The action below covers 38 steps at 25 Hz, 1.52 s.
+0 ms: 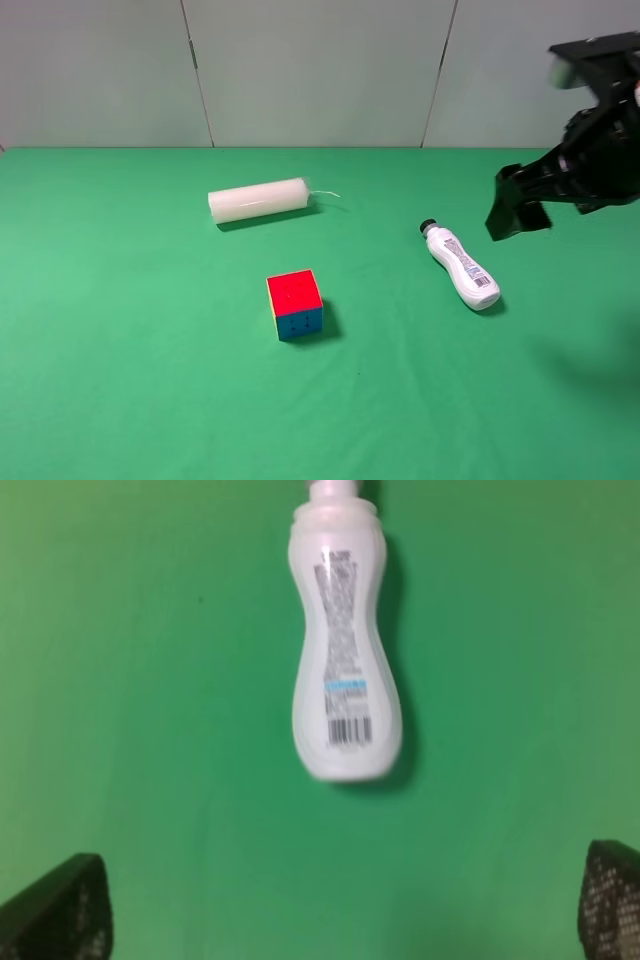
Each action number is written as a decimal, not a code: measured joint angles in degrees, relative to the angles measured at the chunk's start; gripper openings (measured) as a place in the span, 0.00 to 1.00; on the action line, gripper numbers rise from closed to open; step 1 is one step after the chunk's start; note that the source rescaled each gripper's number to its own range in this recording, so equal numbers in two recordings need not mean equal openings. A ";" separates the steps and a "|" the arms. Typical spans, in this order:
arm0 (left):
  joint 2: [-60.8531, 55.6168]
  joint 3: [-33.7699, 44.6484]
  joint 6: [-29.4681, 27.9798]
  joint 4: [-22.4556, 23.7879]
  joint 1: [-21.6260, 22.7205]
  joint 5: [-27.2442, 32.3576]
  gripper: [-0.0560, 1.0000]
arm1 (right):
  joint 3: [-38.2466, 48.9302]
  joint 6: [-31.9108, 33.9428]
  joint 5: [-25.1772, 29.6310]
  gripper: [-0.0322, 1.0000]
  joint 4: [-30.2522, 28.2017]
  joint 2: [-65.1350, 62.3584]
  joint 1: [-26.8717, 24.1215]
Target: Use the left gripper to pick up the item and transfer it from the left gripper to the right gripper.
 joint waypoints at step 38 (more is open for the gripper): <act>0.00 0.00 0.00 0.00 0.06 0.00 0.97 | 19.38 -0.29 12.38 1.00 3.45 -70.40 0.00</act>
